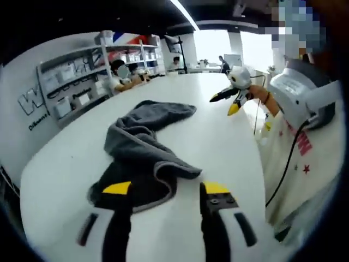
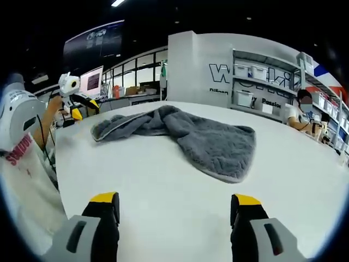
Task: Fold the towel on the table until its edges align and the towel forms a compact rectangular stack.
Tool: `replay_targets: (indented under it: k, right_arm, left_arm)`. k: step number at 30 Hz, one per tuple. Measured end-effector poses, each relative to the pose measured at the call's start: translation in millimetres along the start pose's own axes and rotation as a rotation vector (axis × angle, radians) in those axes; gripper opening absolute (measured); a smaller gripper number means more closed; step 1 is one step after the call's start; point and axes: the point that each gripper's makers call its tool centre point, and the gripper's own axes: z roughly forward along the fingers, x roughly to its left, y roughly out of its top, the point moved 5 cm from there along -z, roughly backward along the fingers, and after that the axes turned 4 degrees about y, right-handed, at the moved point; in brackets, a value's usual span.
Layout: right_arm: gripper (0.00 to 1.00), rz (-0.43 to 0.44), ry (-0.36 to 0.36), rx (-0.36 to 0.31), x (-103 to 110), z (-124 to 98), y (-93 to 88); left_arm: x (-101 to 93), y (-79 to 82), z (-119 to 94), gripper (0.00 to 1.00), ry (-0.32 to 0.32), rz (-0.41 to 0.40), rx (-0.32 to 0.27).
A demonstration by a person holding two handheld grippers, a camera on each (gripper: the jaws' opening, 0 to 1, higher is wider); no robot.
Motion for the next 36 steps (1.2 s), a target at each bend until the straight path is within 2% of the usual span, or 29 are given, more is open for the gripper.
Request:
replay_targets:
  k: [5,9,14,21,29,36]
  right_arm:
    - [0.87,-0.009,0.004,0.008,0,2,3.0]
    - [0.87,-0.015,0.008,0.012,2,4,4.6]
    - [0.87,-0.021,0.011,0.018,3,5,5.9]
    - [0.87,-0.028,0.021,0.025,2,9,8.8]
    - [0.87,-0.044,0.026,0.036,0,10,13.5]
    - [0.87,-0.050,0.031,0.042,-1,12,15.1]
  left_arm:
    - [-1.9,-11.3,-10,0.64,0.048,-0.044,-0.001]
    - [1.0,-20.6,-26,0.72,0.104,-0.115,-0.027]
    - [1.1,-28.0,-43,0.75,0.156,-0.160,-0.059]
    - [4.7,-38.1,-57,0.94,0.236,-0.225,-0.088]
    - [4.9,-49.6,-65,0.99,0.266,-0.277,-0.110]
    - [2.1,-62.4,-69,0.99,0.277,-0.313,-0.084]
